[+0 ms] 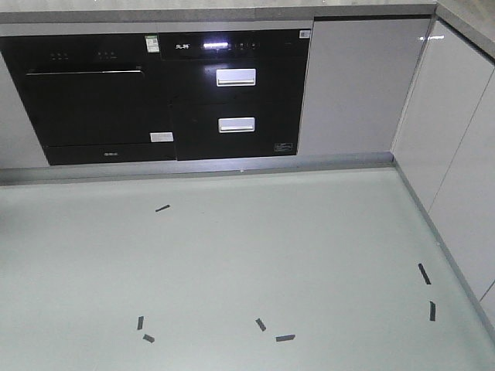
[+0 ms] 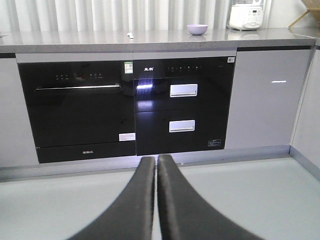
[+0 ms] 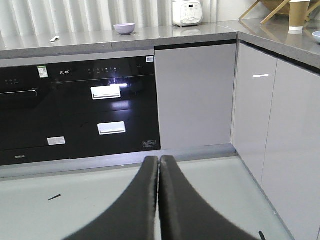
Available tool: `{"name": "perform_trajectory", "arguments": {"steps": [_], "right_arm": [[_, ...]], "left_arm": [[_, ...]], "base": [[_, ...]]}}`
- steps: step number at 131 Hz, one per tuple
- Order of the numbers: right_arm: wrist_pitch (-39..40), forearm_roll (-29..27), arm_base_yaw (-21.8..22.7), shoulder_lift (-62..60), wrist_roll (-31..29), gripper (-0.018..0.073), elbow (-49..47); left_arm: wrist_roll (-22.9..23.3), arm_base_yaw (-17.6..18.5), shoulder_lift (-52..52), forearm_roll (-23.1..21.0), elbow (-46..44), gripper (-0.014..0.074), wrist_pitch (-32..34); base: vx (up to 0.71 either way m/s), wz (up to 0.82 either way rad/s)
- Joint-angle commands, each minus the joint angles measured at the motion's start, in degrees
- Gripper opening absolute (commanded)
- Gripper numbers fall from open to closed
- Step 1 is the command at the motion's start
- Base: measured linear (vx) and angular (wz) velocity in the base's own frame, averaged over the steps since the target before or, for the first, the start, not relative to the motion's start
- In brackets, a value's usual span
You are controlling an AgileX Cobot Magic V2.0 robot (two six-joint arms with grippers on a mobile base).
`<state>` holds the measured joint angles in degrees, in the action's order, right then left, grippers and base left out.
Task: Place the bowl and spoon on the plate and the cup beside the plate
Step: 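Drive the base toward the counter holding the spoon and lavender bowl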
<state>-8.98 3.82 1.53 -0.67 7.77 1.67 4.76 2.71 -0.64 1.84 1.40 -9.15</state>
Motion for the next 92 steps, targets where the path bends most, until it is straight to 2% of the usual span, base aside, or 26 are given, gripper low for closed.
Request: {"name": "perform_trajectory", "arguments": {"steps": [1, 49, 92], "right_arm": [[3.93, 0.36, 0.3, -0.16, -0.13, -0.0007, 0.32], [3.93, 0.36, 0.3, -0.16, -0.13, -0.0007, 0.32], [3.93, 0.36, 0.3, -0.16, -0.13, -0.0007, 0.32]], "left_arm": [[0.06, 0.39, -0.92, -0.58, 0.61, -0.0006, 4.6], [0.06, 0.39, -0.92, -0.58, 0.61, -0.0006, 4.6], [0.06, 0.39, -0.92, -0.58, 0.61, -0.0006, 4.6]], "base": [[0.15, -0.04], [0.16, -0.04], [0.13, 0.14]]}}
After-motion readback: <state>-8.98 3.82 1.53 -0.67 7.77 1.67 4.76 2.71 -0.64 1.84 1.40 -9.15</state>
